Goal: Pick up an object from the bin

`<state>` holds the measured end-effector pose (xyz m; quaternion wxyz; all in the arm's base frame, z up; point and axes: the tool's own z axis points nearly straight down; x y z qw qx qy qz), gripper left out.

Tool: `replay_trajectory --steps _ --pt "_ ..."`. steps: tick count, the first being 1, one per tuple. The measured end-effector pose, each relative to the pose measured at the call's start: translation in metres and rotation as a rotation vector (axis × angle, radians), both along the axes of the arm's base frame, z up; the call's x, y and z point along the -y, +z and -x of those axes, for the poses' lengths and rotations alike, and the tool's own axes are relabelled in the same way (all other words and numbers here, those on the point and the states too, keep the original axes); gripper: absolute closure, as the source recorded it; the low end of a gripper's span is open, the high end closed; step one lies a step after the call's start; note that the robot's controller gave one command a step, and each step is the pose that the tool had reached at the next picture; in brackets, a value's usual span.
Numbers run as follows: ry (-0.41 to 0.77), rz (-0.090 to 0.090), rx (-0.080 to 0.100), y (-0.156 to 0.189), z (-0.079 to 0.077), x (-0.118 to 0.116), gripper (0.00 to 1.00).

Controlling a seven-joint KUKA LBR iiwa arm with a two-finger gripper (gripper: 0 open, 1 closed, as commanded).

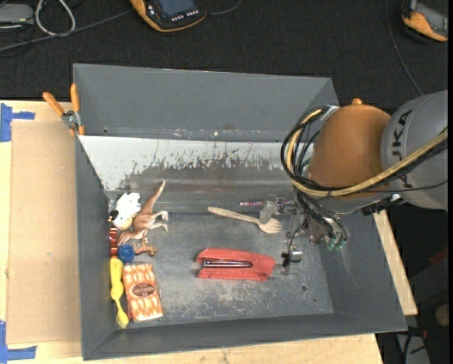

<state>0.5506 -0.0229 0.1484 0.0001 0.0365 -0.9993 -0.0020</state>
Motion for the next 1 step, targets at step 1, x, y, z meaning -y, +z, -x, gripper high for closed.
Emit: replay_trajectory --steps 1 --pt "-0.113 0.002 0.002 -0.0003 -0.0133 0.0206 0.00"
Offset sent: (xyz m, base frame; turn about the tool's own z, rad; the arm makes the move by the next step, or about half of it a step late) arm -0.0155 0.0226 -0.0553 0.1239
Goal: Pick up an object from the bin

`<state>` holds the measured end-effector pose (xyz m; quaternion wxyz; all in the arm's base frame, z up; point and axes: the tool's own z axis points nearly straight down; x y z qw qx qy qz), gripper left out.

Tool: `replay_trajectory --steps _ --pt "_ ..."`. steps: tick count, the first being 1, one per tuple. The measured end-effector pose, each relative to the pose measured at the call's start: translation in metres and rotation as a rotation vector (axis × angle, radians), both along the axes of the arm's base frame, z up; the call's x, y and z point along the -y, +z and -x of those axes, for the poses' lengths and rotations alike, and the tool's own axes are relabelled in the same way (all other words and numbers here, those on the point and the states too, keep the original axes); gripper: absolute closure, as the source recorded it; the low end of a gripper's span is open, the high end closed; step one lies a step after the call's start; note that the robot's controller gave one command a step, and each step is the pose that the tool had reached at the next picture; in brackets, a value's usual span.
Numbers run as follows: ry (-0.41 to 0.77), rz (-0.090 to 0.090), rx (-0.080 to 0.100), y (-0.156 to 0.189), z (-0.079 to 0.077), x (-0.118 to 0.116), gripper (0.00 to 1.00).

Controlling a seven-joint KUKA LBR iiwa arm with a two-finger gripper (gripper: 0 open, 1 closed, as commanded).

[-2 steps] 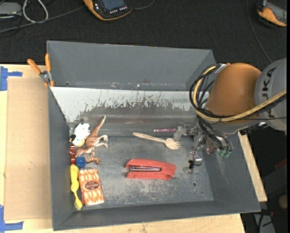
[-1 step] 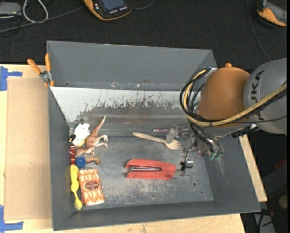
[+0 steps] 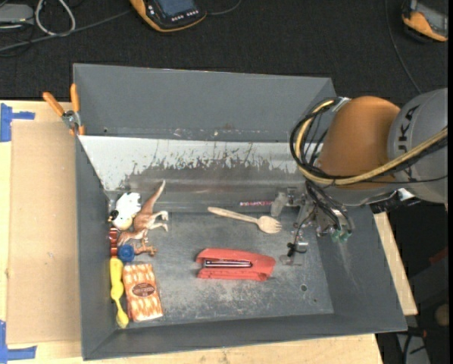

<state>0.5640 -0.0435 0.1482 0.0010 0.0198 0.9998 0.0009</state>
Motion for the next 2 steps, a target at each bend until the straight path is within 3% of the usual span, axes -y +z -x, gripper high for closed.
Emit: replay_trajectory --steps 1,2 --pt "0.151 -0.002 -0.005 -0.032 0.016 -0.023 0.00" --pt "-0.001 -0.001 -0.003 -0.054 0.014 -0.040 0.00"
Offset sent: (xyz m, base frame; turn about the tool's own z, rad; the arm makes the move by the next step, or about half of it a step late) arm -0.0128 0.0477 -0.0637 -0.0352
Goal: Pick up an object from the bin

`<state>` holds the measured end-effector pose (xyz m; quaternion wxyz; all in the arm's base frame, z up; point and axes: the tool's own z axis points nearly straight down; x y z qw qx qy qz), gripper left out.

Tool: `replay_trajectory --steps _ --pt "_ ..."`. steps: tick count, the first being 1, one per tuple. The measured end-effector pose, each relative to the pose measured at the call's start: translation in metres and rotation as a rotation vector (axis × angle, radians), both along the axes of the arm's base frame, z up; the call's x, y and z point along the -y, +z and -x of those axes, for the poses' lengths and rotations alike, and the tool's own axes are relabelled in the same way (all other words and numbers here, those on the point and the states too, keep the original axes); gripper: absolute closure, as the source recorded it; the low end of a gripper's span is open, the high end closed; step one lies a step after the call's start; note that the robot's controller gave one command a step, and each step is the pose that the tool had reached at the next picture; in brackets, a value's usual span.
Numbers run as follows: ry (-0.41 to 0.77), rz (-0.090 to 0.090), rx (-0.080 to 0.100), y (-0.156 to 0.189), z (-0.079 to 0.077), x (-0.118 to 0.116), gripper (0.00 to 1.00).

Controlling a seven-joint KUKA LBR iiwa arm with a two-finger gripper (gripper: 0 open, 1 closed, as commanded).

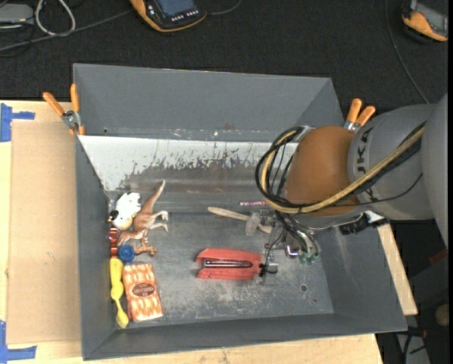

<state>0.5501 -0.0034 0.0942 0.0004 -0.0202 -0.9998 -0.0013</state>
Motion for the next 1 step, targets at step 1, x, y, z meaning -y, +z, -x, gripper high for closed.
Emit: replay_trajectory --steps 1 --pt "-0.032 0.000 -0.002 -0.0184 0.0084 -0.0088 0.00"
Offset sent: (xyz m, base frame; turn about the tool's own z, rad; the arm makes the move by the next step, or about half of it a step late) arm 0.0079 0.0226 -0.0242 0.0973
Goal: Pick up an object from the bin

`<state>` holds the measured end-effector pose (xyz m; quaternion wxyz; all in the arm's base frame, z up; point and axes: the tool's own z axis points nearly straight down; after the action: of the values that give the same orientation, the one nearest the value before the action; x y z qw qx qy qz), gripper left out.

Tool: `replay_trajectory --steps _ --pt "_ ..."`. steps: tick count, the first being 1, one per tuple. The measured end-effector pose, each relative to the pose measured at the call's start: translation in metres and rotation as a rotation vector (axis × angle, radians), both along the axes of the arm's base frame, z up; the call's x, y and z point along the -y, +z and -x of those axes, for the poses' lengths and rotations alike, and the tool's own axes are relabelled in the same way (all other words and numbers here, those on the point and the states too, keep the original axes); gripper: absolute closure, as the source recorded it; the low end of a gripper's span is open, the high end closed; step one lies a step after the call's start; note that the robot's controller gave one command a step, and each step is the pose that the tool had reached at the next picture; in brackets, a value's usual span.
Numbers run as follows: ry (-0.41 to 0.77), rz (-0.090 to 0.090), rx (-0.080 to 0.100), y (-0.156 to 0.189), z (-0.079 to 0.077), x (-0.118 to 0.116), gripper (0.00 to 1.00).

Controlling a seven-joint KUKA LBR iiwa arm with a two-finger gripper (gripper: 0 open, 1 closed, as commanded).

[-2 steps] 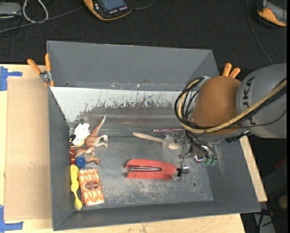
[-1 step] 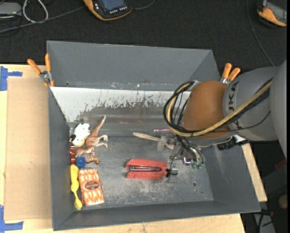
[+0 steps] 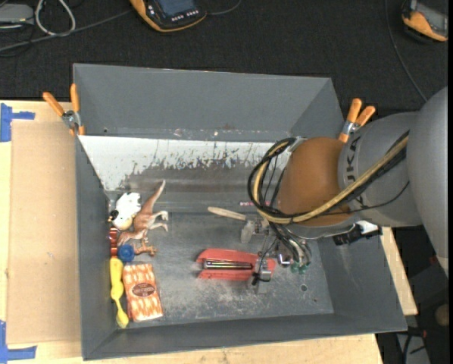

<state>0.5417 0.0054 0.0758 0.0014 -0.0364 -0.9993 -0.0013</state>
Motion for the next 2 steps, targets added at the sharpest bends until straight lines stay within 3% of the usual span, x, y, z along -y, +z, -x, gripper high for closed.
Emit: replay_trajectory --steps 1,2 --pt "-0.061 0.001 0.000 -0.0039 -0.0170 -0.0138 1.00" --pt "-0.058 0.001 0.001 -0.0039 -0.0170 -0.0140 1.00"
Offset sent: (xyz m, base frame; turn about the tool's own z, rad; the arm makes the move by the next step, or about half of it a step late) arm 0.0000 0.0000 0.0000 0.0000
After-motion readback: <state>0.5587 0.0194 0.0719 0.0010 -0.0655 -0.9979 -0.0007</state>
